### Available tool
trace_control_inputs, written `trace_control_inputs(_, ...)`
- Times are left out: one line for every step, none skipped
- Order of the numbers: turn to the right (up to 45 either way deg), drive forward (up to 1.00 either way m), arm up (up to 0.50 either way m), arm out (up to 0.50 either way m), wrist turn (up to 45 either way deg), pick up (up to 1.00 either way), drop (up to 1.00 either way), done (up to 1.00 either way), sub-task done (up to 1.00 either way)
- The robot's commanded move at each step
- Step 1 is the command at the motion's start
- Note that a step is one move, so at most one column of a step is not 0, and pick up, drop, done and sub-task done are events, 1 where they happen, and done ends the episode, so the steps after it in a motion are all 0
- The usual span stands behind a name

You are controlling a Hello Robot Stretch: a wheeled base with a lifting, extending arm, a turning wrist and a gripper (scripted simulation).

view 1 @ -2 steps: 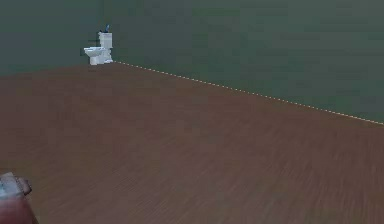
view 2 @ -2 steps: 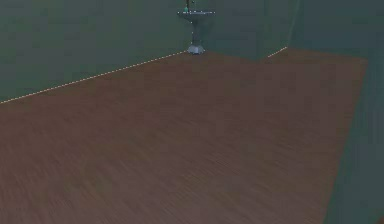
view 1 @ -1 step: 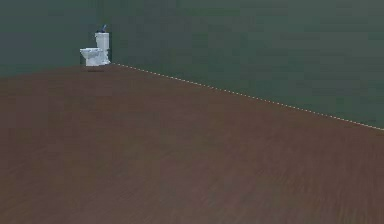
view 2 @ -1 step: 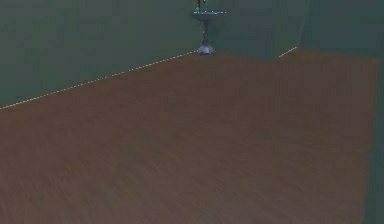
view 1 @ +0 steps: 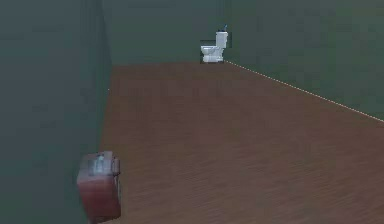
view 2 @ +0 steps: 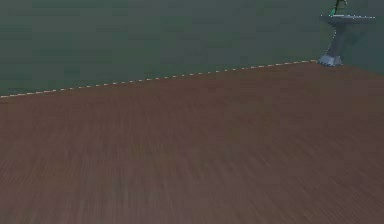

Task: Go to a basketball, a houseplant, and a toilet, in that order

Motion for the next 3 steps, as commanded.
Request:
trace_control_inputs(0.0, 1.00, 0.00, 0.00, 0.0, 0.00, 0.00, 0.00, 0.00)
trace_control_inputs(0.0, 1.00, 0.00, 0.00, 0.0, 0.00, 0.00, 0.00, 0.00)
trace_control_inputs(0.0, 1.00, 0.00, 0.00, 0.0, 0.00, 0.00, 0.00, 0.00)
